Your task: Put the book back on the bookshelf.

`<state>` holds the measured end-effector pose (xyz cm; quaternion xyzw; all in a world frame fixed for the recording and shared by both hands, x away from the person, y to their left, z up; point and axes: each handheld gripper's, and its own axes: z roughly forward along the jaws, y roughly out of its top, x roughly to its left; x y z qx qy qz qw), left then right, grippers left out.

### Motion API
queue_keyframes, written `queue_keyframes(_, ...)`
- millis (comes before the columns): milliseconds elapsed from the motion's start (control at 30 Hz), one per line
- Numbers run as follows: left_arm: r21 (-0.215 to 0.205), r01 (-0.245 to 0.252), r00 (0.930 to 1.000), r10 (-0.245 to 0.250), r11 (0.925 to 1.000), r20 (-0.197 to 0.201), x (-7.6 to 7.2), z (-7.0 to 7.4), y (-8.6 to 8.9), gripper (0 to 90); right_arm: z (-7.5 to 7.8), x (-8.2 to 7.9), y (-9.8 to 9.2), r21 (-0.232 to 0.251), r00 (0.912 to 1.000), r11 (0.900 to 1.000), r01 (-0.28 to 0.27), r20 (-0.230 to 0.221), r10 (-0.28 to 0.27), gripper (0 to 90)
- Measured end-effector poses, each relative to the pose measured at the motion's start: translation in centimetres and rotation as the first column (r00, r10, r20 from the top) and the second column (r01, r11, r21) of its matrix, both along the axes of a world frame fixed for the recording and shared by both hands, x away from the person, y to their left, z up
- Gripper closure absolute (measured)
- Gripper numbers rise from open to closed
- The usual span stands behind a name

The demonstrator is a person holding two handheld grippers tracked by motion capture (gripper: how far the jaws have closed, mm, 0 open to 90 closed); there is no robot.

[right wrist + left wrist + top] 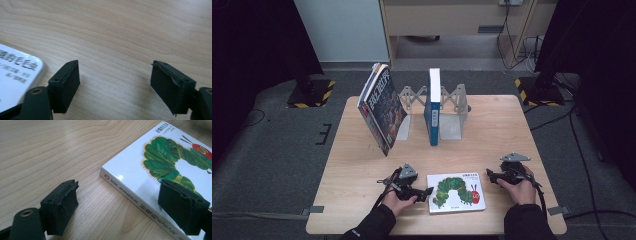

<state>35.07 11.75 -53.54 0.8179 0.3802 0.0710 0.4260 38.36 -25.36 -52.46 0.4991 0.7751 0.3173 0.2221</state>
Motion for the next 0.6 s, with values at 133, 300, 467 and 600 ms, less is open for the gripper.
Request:
queue_keyframes(133, 0.010, 0.001, 1.0000, -0.001, 1.0000, 0.002, 0.0, 0.0, -0.1, 11.7, 1.1, -1.2, 0.4, 0.064, 0.9997, 0.998, -0.010, 0.021, 0.009, 27.6)
queue_keyframes(300, 0.028, -0.006, 1.0000, 0.006, 0.9996, 0.000, 0.0, 0.0, -0.2, 4.4, 1.6, -2.9, 0.6, 0.115, 0.9989, 0.993, -0.038, -0.023, 0.041, 28.2)
queue_keyframes(467, 0.033, -0.007, 1.0000, 0.007, 0.9994, 0.000, 0.0, 0.0, -0.3, 2.2, 1.6, -3.7, 1.5, 0.130, 0.9964, 0.990, -0.058, -0.053, 0.066, 29.3)
queue_keyframes(600, 0.032, -0.005, 1.0000, 0.005, 0.9995, -0.001, 0.1, -0.1, -0.3, 1.8, 1.4, -4.1, 2.6, 0.140, 0.9912, 0.986, -0.091, -0.083, 0.103, 30.2)
